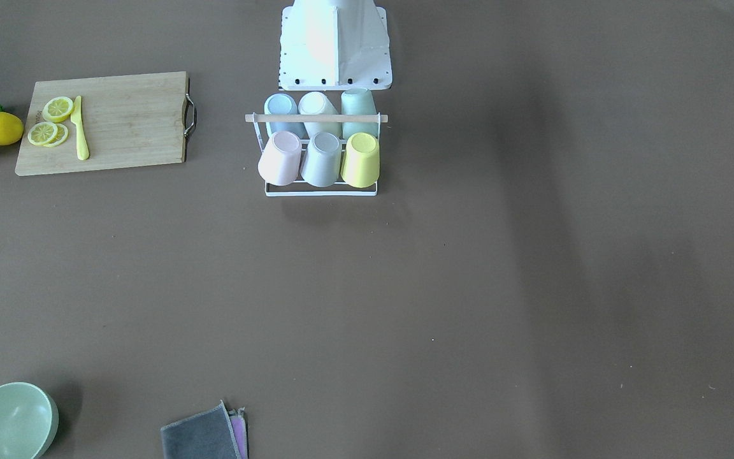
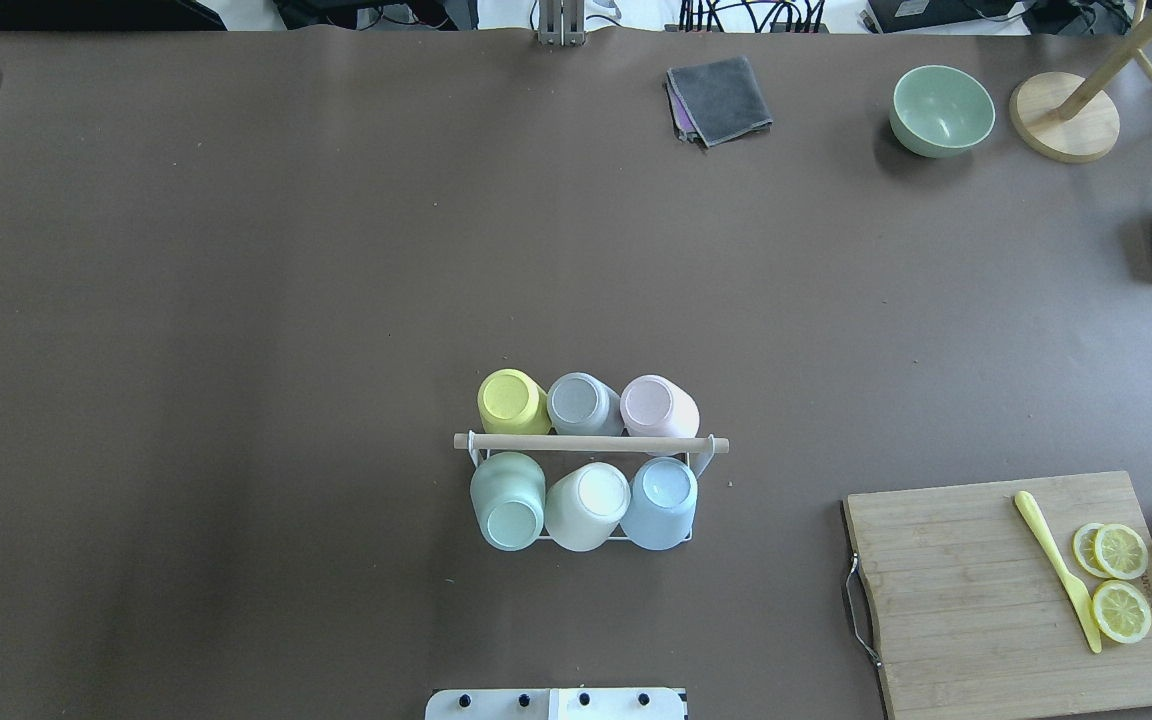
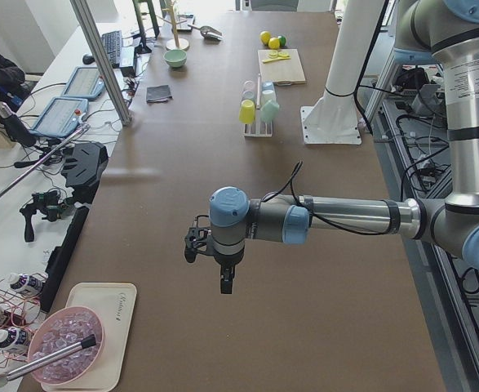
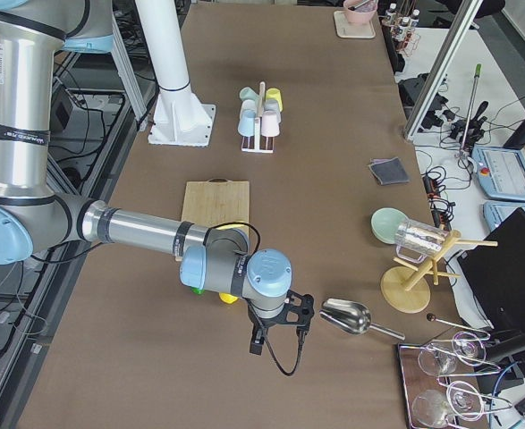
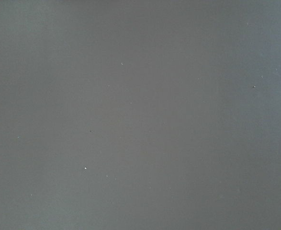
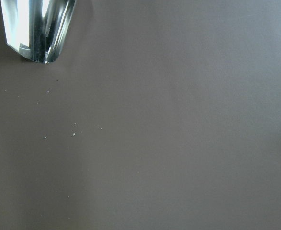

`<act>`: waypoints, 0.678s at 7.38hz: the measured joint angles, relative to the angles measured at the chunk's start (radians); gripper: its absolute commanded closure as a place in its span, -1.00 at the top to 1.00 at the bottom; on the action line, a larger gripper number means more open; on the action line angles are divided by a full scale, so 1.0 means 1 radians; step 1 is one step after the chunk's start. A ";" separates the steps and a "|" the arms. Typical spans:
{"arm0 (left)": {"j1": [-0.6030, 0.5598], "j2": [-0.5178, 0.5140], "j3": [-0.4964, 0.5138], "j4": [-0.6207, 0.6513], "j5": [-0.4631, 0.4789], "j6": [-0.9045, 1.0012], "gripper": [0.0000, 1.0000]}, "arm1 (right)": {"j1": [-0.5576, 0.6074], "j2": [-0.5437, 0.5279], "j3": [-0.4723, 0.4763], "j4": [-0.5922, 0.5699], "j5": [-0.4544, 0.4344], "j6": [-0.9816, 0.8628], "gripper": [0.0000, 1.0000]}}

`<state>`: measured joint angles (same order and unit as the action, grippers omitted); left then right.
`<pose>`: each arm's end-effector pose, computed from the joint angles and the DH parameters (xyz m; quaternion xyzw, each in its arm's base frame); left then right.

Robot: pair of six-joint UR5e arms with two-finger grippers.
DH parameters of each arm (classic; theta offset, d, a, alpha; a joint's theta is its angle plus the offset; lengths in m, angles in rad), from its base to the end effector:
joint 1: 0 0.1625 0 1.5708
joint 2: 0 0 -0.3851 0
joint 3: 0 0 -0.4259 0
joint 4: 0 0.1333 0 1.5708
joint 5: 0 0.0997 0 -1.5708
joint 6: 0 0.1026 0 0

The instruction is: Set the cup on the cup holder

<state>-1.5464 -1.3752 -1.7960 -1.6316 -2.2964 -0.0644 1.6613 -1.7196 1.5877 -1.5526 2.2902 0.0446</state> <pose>-0.0540 -0.4585 0.5951 0.0265 0.3561 -0.0026 0.9341 0.1066 -0.4476 0.6873 -0.0451 -0.3526 0.0830 0.9310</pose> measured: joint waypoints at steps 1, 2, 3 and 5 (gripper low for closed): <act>0.000 0.000 0.001 0.000 0.000 0.000 0.98 | 0.000 0.000 -0.001 0.000 -0.002 0.000 1.00; 0.000 -0.001 0.002 0.000 0.000 0.000 0.98 | -0.001 0.000 -0.001 0.000 -0.003 0.000 1.00; 0.000 -0.001 0.004 0.000 0.000 0.000 0.98 | -0.002 0.001 -0.003 0.000 -0.004 0.000 1.00; 0.000 0.000 0.009 0.001 0.000 0.000 0.98 | -0.003 0.003 -0.007 0.001 -0.009 0.000 1.00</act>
<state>-1.5462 -1.3752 -1.7869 -1.6311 -2.2964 -0.0640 1.6586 -1.7163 1.5804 -1.5514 2.2812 0.0445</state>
